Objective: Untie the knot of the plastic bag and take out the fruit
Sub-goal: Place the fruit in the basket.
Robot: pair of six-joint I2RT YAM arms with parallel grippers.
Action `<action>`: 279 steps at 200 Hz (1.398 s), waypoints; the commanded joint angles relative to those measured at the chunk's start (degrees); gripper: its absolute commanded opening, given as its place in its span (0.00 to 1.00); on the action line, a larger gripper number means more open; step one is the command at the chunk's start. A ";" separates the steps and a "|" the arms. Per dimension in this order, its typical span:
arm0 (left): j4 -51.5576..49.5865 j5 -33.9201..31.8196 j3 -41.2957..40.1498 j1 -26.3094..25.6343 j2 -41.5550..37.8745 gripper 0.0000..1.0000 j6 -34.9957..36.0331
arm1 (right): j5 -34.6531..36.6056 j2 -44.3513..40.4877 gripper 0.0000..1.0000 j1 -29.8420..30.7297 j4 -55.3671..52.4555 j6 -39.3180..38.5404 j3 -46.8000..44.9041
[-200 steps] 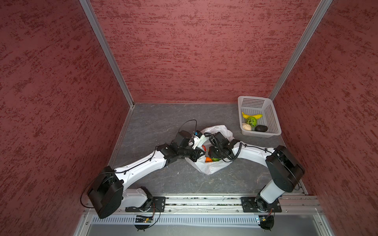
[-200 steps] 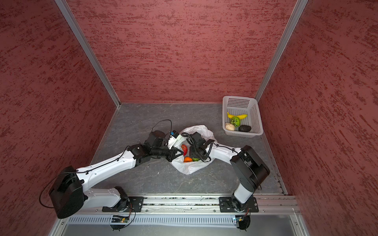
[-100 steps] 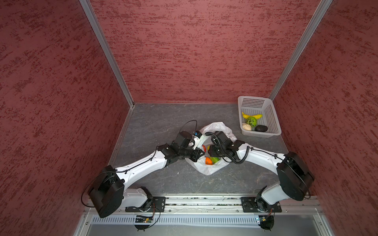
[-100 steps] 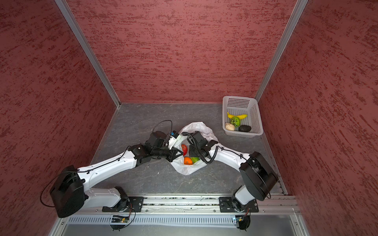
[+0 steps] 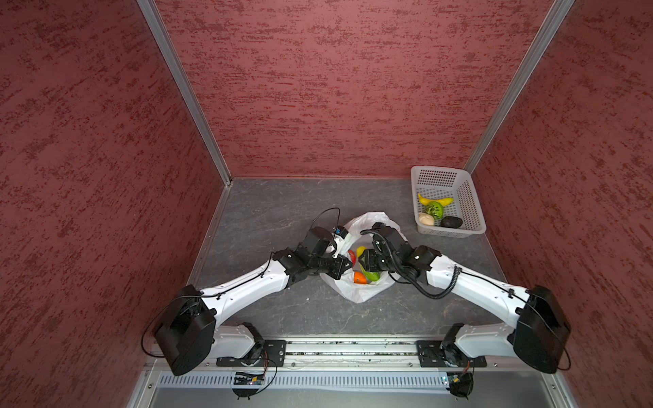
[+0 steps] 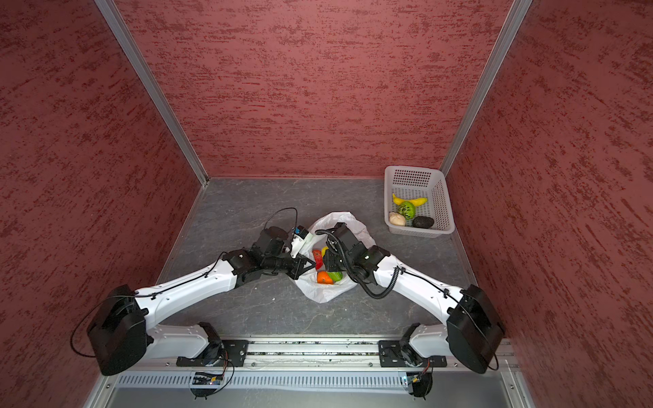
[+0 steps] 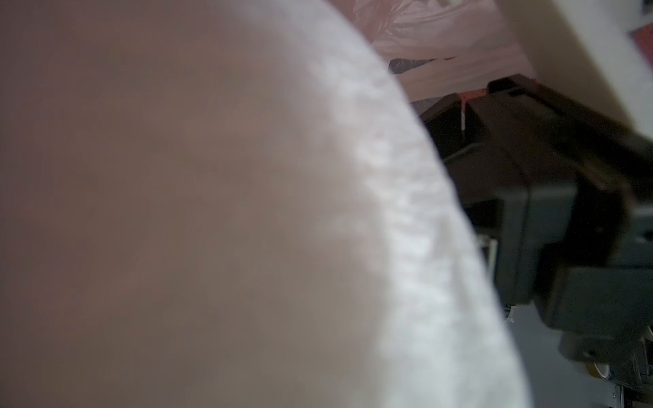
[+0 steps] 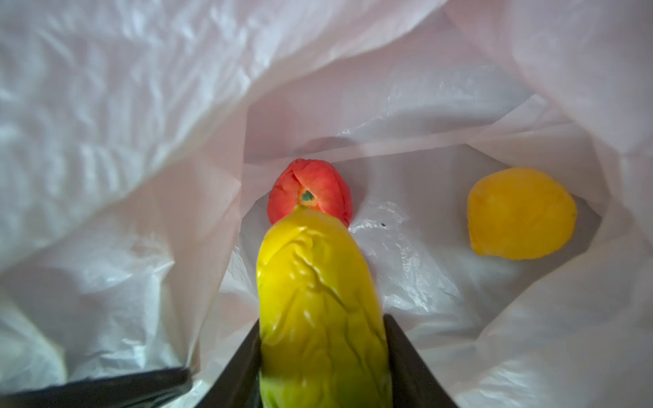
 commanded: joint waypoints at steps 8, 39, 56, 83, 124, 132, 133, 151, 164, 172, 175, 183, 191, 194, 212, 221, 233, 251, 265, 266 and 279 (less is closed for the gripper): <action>0.29 -0.06 1.32 -0.28 0.99 0.00 0.39 | 2.54 -2.43 0.37 0.89 -2.80 0.96 2.55; -0.23 -0.30 1.97 -0.11 1.35 0.00 0.43 | 3.15 -5.14 0.37 1.37 -7.12 1.19 4.81; -0.58 -0.40 2.18 0.07 1.78 0.00 0.49 | 3.56 -6.78 0.37 1.35 -9.92 1.41 7.05; -0.87 -0.66 2.31 0.59 2.04 0.00 0.56 | 6.35 -9.41 0.37 0.90 -13.90 2.61 10.33; -0.64 -0.32 1.96 0.87 1.97 0.00 0.96 | 7.11 -10.47 0.37 -6.64 -12.46 1.97 12.89; -0.52 -0.19 1.95 0.90 1.97 0.00 1.00 | 6.26 -10.18 0.36 -9.56 -10.93 1.48 12.70; -0.51 -0.17 1.85 0.88 1.92 0.00 0.98 | 6.21 -10.17 0.36 -9.94 -10.75 1.45 12.67; -0.63 0.11 1.85 0.89 1.81 0.00 0.96 | 3.99 -9.57 0.36 -17.28 -6.49 0.45 11.91; -0.65 0.12 1.90 0.89 1.51 0.00 0.93 | 3.66 -8.59 0.36 -22.38 -4.15 -1.04 11.65; -0.68 0.23 1.85 0.79 1.37 0.00 0.93 | 3.74 -7.80 0.36 -24.97 -2.76 -2.18 11.44; -0.75 0.33 1.86 0.81 1.29 0.00 1.02 | 3.78 -7.48 0.36 -26.06 -2.36 -2.54 11.37; -0.85 0.45 1.94 0.81 1.19 0.00 0.98 | 3.25 -6.73 0.36 -28.91 -0.98 -3.25 11.09; -1.09 0.47 2.09 0.77 1.03 0.00 1.14 | 2.85 -5.97 0.36 -31.48 0.92 -3.88 10.67; -1.19 0.54 2.11 0.84 1.01 0.00 1.25 | 2.71 -5.80 0.36 -32.50 1.67 -4.01 10.50; -2.01 0.06 2.20 0.93 0.41 0.00 1.65 | 2.06 -3.62 0.36 -37.42 5.64 -4.77 10.26; -2.27 0.05 2.20 0.93 0.22 0.00 1.75 | 2.63 -2.28 0.36 -39.28 7.78 -5.00 10.16; -2.52 0.16 2.25 1.12 0.12 0.00 1.92 | 2.15 -0.08 0.36 -41.64 11.18 -4.61 9.96; -3.06 0.21 2.46 1.29 0.12 0.00 2.23 | 2.03 3.18 0.36 -44.34 15.86 -3.54 10.09; -3.64 0.21 2.85 1.47 0.12 0.00 2.36 | 1.38 5.78 0.36 -45.93 18.44 -2.88 11.09; -3.65 0.21 2.92 1.47 0.12 0.00 2.36 | 1.44 6.03 0.36 -46.01 18.53 -2.89 11.16; -4.00 0.21 3.07 1.58 -0.05 0.00 2.46 | 2.45 9.40 0.36 -46.93 19.75 -3.09 12.77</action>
